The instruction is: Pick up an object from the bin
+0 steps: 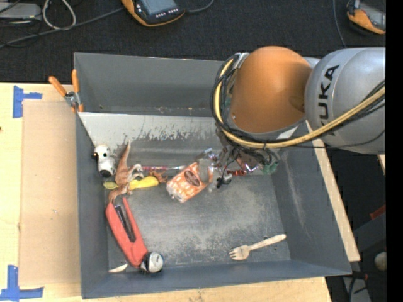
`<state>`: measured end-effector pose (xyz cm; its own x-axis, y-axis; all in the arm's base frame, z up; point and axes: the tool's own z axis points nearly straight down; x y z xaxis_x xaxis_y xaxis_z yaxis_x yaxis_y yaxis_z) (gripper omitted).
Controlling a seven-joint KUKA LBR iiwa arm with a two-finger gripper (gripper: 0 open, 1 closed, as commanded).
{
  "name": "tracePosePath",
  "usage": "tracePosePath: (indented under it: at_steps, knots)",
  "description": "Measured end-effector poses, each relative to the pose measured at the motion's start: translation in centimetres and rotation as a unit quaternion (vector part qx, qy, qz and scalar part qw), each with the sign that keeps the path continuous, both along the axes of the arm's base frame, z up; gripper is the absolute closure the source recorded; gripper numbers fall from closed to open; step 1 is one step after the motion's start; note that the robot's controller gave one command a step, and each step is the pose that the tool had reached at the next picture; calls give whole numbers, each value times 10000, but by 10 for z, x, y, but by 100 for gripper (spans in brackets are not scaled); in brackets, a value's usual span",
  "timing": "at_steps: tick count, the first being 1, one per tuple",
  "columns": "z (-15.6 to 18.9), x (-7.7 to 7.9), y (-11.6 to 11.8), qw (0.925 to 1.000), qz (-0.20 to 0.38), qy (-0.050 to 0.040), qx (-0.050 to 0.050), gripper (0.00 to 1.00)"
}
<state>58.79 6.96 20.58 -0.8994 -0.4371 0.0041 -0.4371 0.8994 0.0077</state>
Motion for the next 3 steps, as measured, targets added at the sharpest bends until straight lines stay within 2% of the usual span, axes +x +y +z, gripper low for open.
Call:
tracePosePath:
  at_steps: [1,2,3]
  knots:
    - [-61,-1,1,9941,1080,-35,6,100]
    - [-33,-4,5,9889,1483,4,17,100]
    - [50,5,6,9807,1954,-10,18,100]
